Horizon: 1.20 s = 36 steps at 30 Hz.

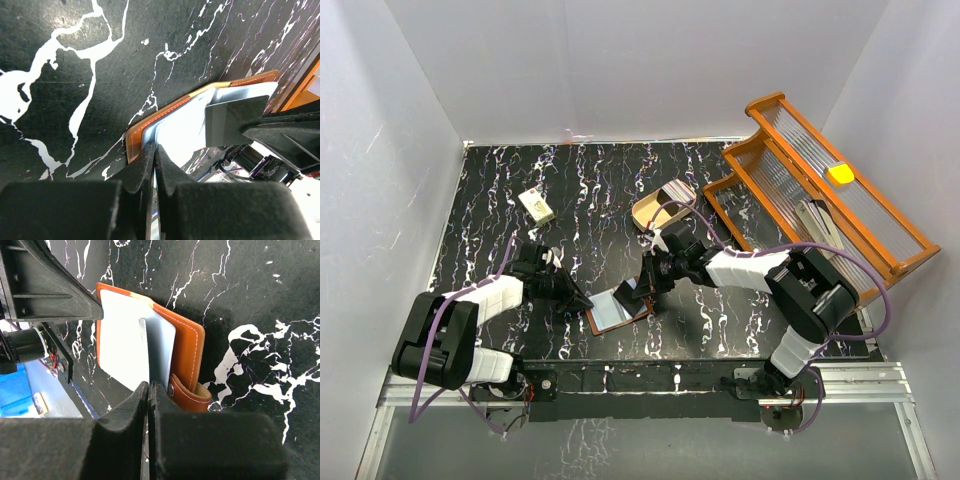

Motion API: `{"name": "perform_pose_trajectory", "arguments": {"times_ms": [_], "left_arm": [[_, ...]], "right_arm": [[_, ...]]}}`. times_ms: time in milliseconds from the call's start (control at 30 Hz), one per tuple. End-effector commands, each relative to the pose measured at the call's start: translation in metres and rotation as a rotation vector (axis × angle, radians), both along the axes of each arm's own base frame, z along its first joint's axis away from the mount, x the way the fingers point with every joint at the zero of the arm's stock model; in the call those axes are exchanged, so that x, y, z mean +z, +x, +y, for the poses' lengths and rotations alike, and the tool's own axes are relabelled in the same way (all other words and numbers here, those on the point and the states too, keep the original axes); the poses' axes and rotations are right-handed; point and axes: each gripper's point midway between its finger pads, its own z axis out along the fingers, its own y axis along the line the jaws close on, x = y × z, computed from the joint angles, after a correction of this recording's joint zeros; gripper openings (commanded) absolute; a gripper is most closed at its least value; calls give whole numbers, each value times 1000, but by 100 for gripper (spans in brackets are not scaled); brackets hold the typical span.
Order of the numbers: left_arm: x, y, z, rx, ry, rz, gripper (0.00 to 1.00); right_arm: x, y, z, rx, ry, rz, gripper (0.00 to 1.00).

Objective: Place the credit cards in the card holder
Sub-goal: Insert the credit card into the card holder.

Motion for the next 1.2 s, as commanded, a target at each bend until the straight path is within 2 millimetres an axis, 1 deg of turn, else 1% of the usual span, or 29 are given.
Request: {"name": "perform_pose_trajectory", "arguments": {"times_ms": [0,333,467,733,1167], "left_arm": [[-17,-9,17,24,107,40,2],[-18,-8,16,24,104,46,1],[-17,-9,16,27,99,44,1],[-17,-13,17,36,96,48,1],[-11,-19,12,60,45,46,1]], "right_arm": [[0,-1,3,20,29,-18,0],[-9,2,6,23,25,-7,0],[-9,3,9,17,38,1,0],[-11,5,9,-26,51,18,0],[-15,7,8,-90,68,21,0]]}}
